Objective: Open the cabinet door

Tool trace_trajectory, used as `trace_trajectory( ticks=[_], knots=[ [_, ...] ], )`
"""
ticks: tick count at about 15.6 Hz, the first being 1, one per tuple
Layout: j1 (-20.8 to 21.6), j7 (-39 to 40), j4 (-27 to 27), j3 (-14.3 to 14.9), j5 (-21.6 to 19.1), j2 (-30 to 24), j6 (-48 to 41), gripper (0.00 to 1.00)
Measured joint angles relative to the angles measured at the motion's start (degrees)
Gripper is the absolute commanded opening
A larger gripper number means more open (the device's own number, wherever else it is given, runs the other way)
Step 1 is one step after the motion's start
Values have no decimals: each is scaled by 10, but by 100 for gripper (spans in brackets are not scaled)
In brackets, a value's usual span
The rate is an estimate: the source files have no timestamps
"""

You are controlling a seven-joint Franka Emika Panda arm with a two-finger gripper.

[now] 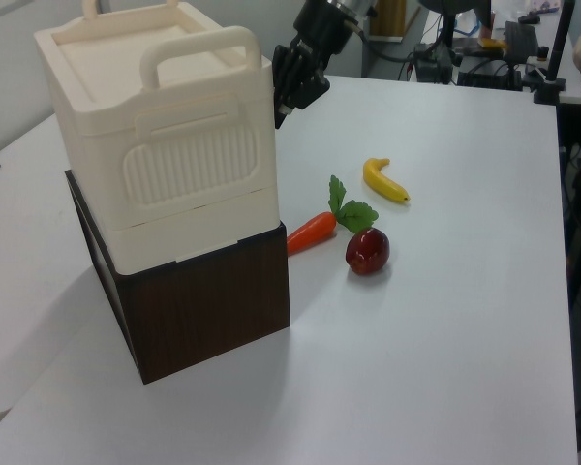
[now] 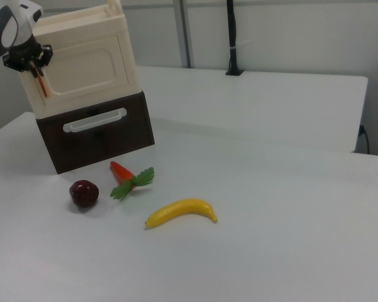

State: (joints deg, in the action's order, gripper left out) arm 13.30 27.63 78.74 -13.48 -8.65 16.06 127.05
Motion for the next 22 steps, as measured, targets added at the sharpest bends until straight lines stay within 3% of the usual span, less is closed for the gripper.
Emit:
trace_trajectory(
  ticks=[3, 4, 8, 11, 13, 14, 22],
  knots=[
    [-6, 0, -2, 1, 0, -7, -32, 14],
    [-8, 0, -2, 1, 0, -9, -38, 19],
    [-13, -17, -1, 3, 1, -16, -67, 48],
    [-22, -24, 0, 3, 0, -29, -139, 74],
    [-32, -25, 0, 3, 1, -41, -176, 86],
    [-38, -25, 0, 3, 1, -49, -192, 99],
    [-52, -33, -4, -2, -1, -90, -201, 100]
  ],
)
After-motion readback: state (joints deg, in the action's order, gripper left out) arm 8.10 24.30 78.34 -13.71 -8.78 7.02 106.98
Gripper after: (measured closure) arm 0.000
